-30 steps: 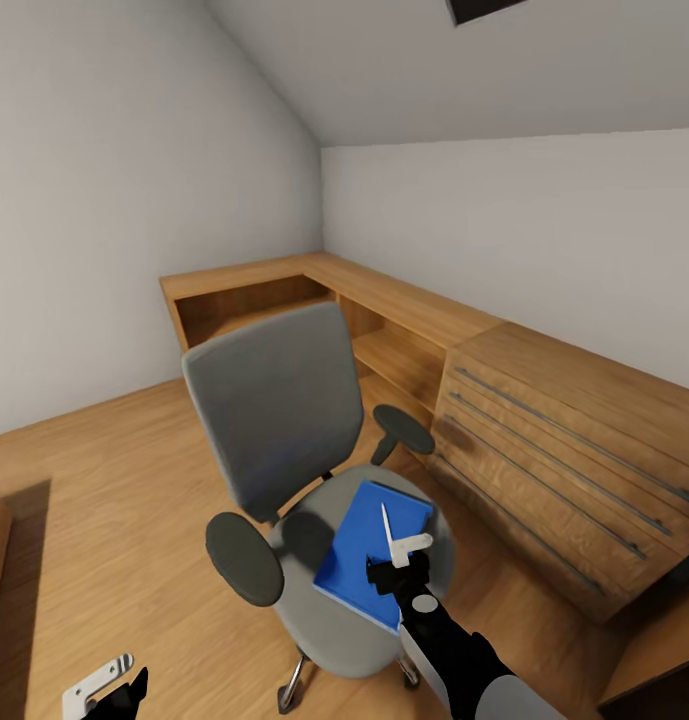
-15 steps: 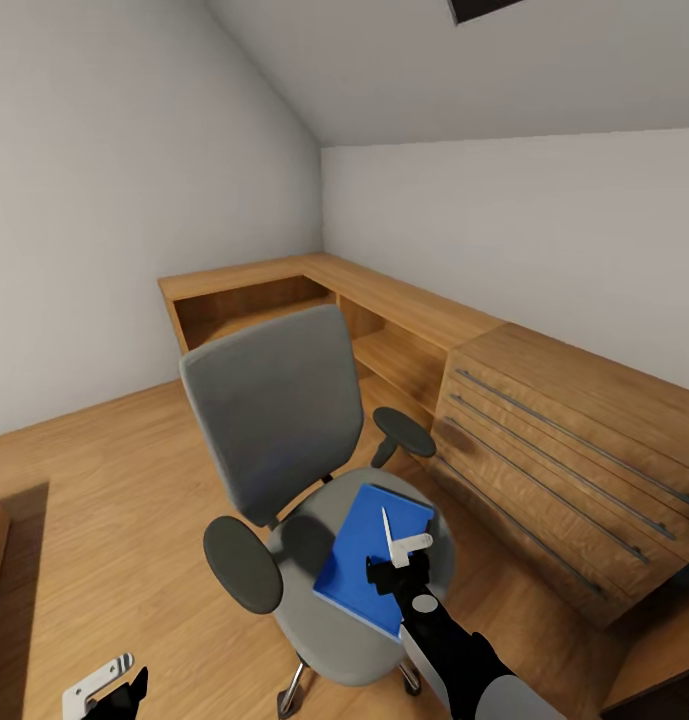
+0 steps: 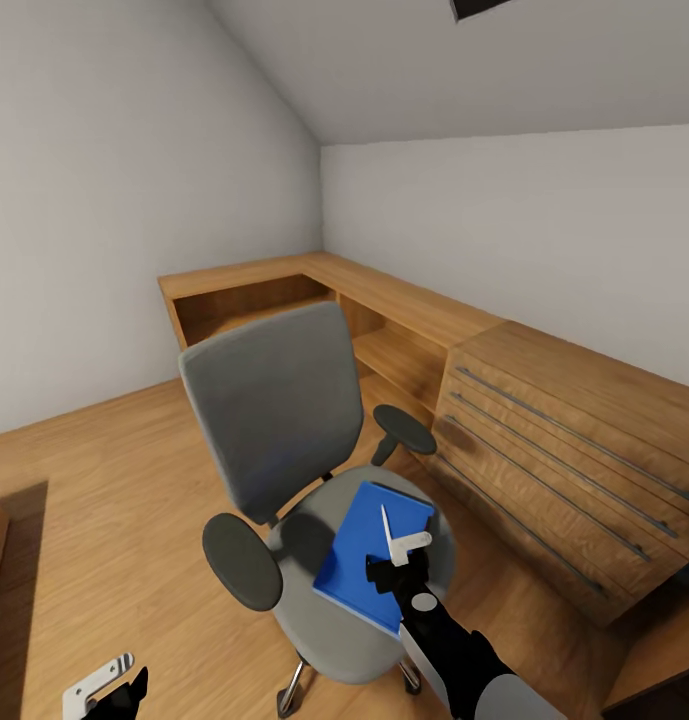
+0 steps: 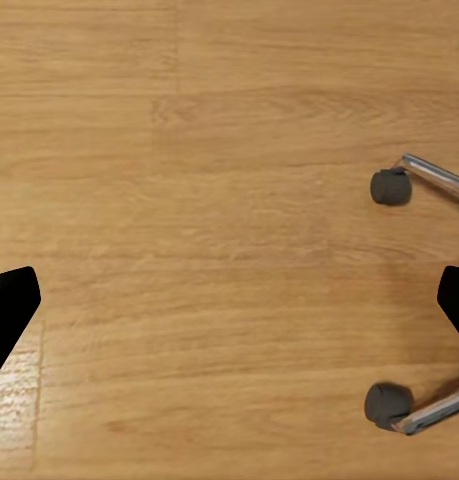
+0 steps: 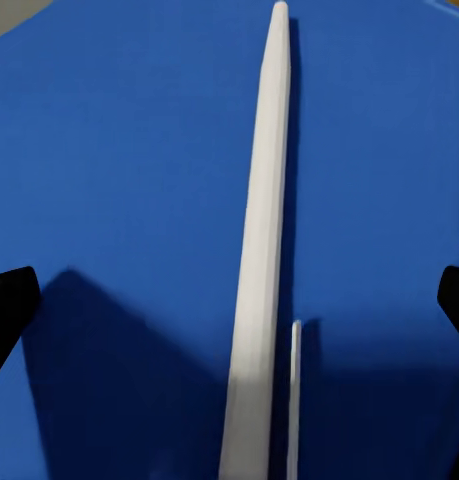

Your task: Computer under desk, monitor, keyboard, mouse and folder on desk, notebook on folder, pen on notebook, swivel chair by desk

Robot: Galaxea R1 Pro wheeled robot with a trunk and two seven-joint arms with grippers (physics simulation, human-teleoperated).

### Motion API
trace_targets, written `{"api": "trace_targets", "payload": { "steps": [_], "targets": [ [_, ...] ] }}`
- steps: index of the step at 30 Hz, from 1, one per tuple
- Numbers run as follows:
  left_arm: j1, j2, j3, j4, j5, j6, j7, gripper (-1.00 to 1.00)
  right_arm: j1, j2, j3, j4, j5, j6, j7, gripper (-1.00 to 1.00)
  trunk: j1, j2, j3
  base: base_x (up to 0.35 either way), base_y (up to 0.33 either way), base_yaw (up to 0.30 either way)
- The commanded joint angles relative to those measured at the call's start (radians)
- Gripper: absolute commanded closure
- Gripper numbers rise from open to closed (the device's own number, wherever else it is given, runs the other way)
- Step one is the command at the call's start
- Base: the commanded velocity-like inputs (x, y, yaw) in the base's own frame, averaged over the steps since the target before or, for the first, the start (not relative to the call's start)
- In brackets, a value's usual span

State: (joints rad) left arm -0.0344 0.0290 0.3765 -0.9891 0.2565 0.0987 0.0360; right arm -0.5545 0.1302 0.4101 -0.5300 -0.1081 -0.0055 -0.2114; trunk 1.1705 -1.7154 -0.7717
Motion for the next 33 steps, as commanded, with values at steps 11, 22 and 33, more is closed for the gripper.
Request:
{"api": "trace_targets", "payload": {
  "steps": [11, 22, 33],
  "targets": [
    [-0.001, 0.000, -0.001, -0.002, 0.011, 0.006, 0.004, -1.00, 0.000, -0.001, 0.007, 0.005, -0.019, -0.001, -0.008, 1.00, 0.000, 0.000, -0.001, 0.000, 0.000, 0.000],
    [0.000, 0.000, -0.001, -0.002, 0.011, 0.006, 0.004, -1.00, 0.000, -0.001, 0.007, 0.005, -0.019, -0.001, -0.008, 1.00, 0.000, 0.000, -0.001, 0.000, 0.000, 0.000],
    [0.000, 0.001, 0.000, -0.003, 0.012, 0.005, 0.003, -1.00, 0.000, -0.001, 0.005, -0.002, -0.019, 0.004, -0.015, 1.00, 0.000, 0.000, -0.001, 0.000, 0.000, 0.000]
  ]
}}
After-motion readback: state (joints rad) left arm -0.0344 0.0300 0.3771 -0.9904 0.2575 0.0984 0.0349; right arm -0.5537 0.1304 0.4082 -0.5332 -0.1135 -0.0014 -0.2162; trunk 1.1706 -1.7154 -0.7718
